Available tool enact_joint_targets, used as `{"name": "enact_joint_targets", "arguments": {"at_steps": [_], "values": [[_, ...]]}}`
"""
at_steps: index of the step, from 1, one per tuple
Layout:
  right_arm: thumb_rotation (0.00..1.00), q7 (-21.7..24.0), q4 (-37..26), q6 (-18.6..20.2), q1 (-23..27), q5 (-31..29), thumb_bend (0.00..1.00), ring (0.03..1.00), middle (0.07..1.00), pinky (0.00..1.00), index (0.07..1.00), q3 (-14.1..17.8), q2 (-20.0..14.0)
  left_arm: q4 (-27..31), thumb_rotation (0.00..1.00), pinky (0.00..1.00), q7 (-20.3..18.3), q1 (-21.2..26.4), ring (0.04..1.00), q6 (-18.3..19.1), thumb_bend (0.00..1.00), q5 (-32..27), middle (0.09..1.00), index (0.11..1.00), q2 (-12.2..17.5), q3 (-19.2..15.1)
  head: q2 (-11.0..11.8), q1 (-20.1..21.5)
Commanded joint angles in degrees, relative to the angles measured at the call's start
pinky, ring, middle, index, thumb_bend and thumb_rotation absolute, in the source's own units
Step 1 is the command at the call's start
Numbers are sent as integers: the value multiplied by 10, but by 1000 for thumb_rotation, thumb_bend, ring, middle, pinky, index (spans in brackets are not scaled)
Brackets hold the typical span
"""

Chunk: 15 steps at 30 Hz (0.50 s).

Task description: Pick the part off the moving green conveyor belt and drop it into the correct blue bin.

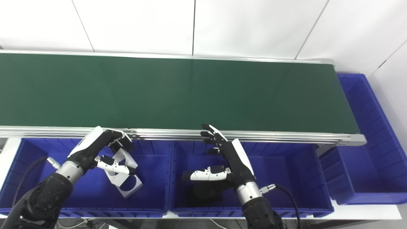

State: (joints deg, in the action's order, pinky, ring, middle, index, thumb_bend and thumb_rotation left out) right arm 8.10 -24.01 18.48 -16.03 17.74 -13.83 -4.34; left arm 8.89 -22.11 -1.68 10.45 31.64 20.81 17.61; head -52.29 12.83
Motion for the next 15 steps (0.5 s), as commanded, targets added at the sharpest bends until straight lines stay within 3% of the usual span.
{"name": "enact_joint_targets", "arguments": {"at_steps": [1, 4, 9, 11, 15], "values": [[155, -3, -19, 1, 2, 1, 851, 834, 851, 710, 905, 1, 2, 25, 5, 565, -10, 20, 707, 8, 637, 13, 805, 739, 10, 5, 1, 0], [153, -4, -20, 3, 2, 6, 851, 829, 847, 703, 903, 0, 1, 27, 68, 597, -30, 26, 743, 23, 697, 28, 823, 778, 18, 17, 1, 0], [145, 0, -21, 9, 4, 10, 852, 834, 850, 704, 905, -2, -2, 27, 142, 587, -49, 32, 725, 30, 771, 17, 816, 787, 18, 18, 1, 0], [136, 7, -23, 18, 5, 8, 851, 847, 862, 713, 912, -2, -4, 26, 159, 592, -57, 32, 721, 29, 796, -8, 809, 784, 16, 10, 2, 1], [133, 17, -27, 30, 6, 9, 862, 852, 872, 720, 916, -7, -9, 24, 152, 619, -75, 23, 742, 20, 821, -121, 804, 778, 2, -27, 4, 2]]}}
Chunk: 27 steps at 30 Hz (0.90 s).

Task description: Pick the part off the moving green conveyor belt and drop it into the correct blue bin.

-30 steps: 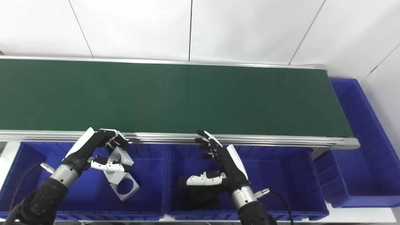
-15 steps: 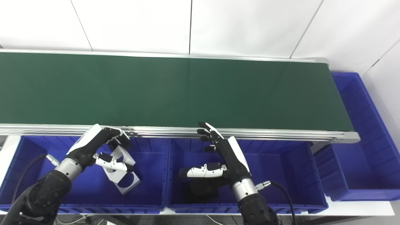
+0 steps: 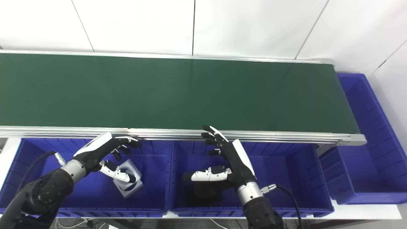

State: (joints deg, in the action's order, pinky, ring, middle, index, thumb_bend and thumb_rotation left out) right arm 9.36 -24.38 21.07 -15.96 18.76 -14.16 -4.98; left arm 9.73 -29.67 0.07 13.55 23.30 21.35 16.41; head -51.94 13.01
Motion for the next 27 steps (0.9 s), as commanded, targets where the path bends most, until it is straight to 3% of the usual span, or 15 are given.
{"name": "enact_joint_targets", "arguments": {"at_steps": [1, 6, 12, 18, 22, 27], "values": [[134, 6, -24, 6, 6, -2, 862, 855, 877, 731, 921, -4, -3, 15, 153, 625, -1, 2, 747, -16, 828, -68, 799, 774, -7, -25, 1, 0], [108, 11, -24, 10, 7, -6, 872, 865, 882, 758, 926, -5, -6, 9, 136, 610, -5, -12, 743, -31, 849, -174, 791, 767, -24, -61, 0, 0], [116, 15, -23, 10, 8, -2, 875, 862, 884, 767, 925, -8, -10, -6, 147, 681, -3, -19, 768, -62, 880, -253, 786, 767, -39, -81, 4, -1], [134, 13, -21, 10, 7, -3, 876, 865, 883, 767, 926, -9, -11, -10, 122, 692, 13, -29, 781, -93, 871, -263, 818, 810, -44, -85, 9, -6], [115, 7, -20, 4, 3, -7, 879, 861, 878, 755, 924, -6, -6, -2, 145, 774, 7, -36, 850, -107, 886, -262, 906, 920, -35, -79, 8, -8], [107, 3, -22, -2, -2, -20, 877, 877, 885, 763, 927, -1, 0, 30, 209, 879, 29, -60, 919, -95, 922, -253, 962, 971, -39, -85, 7, -5]]}}
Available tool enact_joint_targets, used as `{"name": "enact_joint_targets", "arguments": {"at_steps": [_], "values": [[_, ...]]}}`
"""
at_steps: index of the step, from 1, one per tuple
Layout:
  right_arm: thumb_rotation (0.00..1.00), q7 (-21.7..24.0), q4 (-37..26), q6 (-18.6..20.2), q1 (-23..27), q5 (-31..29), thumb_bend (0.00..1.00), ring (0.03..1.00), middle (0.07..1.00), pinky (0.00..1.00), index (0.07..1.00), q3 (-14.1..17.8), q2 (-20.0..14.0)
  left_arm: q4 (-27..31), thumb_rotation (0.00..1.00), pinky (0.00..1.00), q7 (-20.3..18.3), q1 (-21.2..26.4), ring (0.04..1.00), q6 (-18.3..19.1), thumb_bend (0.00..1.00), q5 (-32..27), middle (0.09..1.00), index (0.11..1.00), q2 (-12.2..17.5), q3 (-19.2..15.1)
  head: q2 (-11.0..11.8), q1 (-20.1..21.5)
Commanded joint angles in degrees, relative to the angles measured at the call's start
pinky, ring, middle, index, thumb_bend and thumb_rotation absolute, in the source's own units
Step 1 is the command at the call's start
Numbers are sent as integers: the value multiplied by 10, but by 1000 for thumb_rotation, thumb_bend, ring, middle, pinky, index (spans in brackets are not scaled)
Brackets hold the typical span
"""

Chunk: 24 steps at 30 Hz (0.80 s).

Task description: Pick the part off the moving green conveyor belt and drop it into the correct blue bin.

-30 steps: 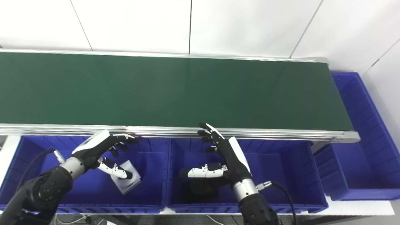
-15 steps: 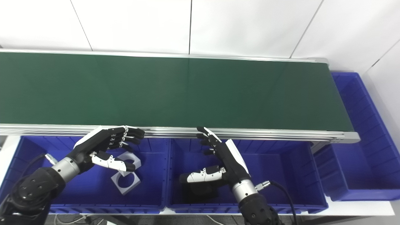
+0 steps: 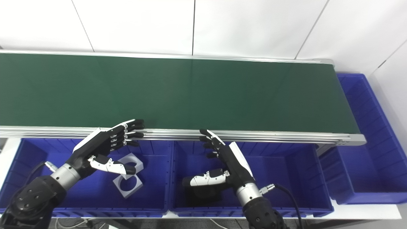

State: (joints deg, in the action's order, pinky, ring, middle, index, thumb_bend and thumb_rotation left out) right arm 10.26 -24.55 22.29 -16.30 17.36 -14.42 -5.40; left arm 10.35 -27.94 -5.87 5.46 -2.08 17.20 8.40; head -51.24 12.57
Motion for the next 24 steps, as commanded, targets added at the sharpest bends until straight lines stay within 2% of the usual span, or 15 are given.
{"name": "enact_joint_targets", "arguments": {"at_steps": [1, 4, 15, 21, 24], "values": [[109, -7, -21, -16, 1, -6, 877, 876, 885, 756, 928, 1, 4, 30, 217, 885, 15, -4, 926, -12, 920, 7, 969, 976, 4, -3, 0, -1], [116, -9, -23, -19, -2, -5, 877, 865, 881, 732, 930, 1, 4, 47, 225, 906, 22, -12, 936, -6, 909, 31, 988, 991, 12, 5, -1, 0], [116, -15, -27, -20, -7, -9, 876, 869, 889, 747, 937, 4, 4, 55, 222, 907, 34, -17, 941, 2, 908, 65, 993, 992, 13, 20, -3, -4], [126, -19, -27, -22, -5, -6, 878, 863, 883, 737, 938, 6, 2, 44, 218, 886, 38, -11, 940, 15, 906, 51, 982, 985, 3, 16, -2, -5], [141, -22, -27, -23, -5, -8, 881, 858, 881, 732, 940, 7, 3, 37, 229, 854, 40, -8, 927, 8, 897, 46, 974, 988, 1, 15, -1, -7]]}}
